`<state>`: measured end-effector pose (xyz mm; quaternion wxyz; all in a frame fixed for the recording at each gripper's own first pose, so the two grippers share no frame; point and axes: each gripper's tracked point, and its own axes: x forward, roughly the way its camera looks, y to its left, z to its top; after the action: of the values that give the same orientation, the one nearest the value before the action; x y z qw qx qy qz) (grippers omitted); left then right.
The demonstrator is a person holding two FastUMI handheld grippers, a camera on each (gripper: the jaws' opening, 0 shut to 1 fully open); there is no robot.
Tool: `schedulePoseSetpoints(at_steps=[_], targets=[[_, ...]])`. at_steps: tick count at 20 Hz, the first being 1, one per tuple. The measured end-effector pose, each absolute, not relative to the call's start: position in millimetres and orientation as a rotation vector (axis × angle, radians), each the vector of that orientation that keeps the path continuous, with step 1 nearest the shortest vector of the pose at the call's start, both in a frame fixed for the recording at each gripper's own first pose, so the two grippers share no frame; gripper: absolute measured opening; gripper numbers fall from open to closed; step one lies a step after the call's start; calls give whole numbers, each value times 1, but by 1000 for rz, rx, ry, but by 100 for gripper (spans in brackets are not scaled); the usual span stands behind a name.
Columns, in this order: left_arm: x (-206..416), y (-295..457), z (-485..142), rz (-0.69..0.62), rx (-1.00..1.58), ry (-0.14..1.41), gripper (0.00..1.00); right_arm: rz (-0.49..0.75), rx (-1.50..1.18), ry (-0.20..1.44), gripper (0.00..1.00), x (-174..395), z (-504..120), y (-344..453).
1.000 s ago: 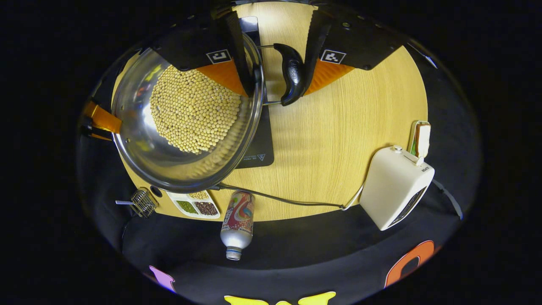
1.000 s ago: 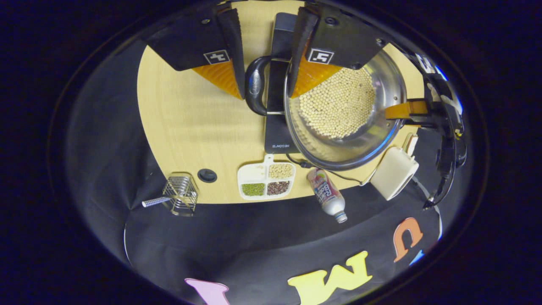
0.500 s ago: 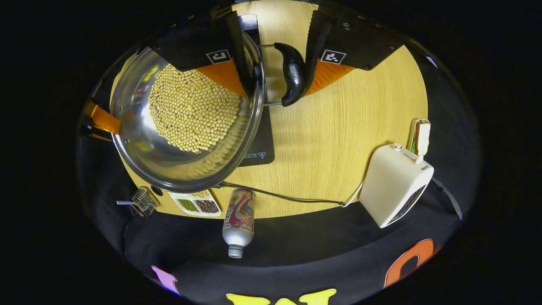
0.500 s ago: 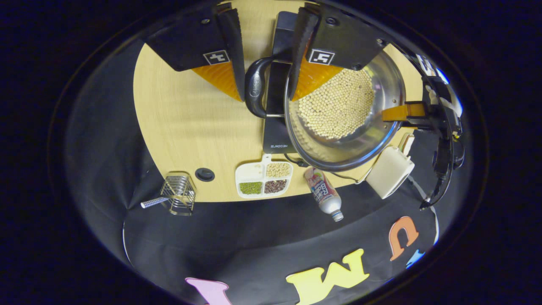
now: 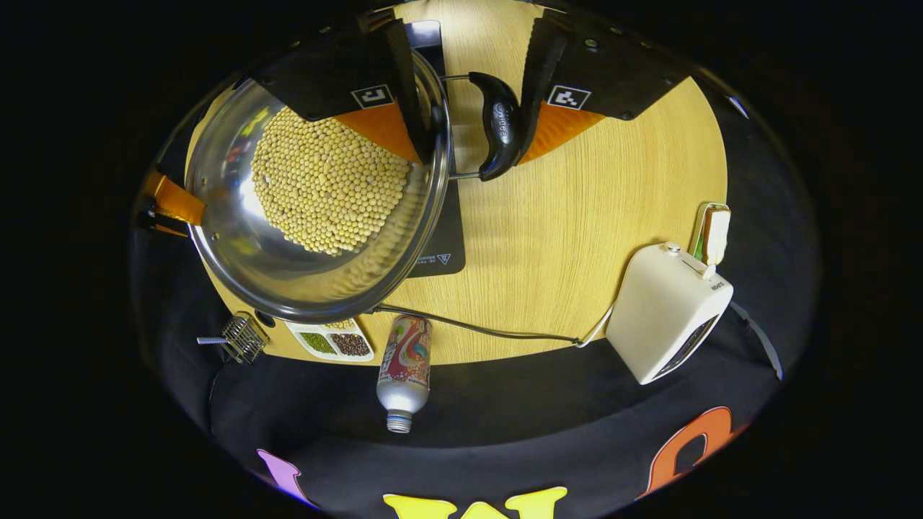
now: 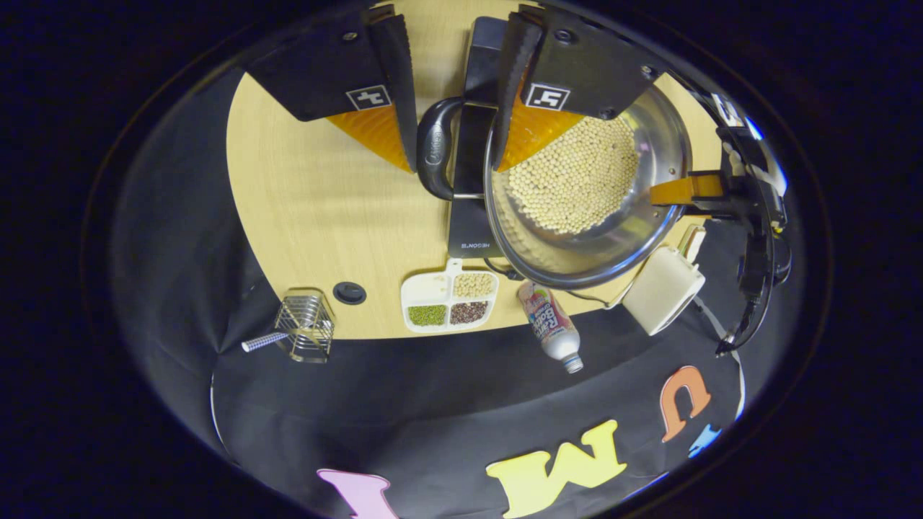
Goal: First push the handle of the pot to place it horizontally, then grasp the pot with both hands and set it on the induction cooktop.
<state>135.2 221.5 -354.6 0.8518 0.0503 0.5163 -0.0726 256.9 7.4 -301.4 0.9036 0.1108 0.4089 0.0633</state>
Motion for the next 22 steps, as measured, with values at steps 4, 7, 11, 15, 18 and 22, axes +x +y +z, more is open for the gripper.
schedulePoseSetpoints(at_steps=[4,7,11,15,18,22], targets=[[131,221,-350,-172,109,1025,75,137,230,804,56,258,-300,6],[122,230,-335,-93,90,869,75,134,244,734,73,254,-294,2],[90,235,-305,-19,88,738,98,164,135,644,78,230,-286,1],[61,236,-288,11,57,691,97,184,100,627,79,209,-285,9],[56,236,-284,12,68,674,97,182,96,624,79,201,-283,11],[51,233,-260,-6,68,633,97,166,80,597,79,189,-266,12]])
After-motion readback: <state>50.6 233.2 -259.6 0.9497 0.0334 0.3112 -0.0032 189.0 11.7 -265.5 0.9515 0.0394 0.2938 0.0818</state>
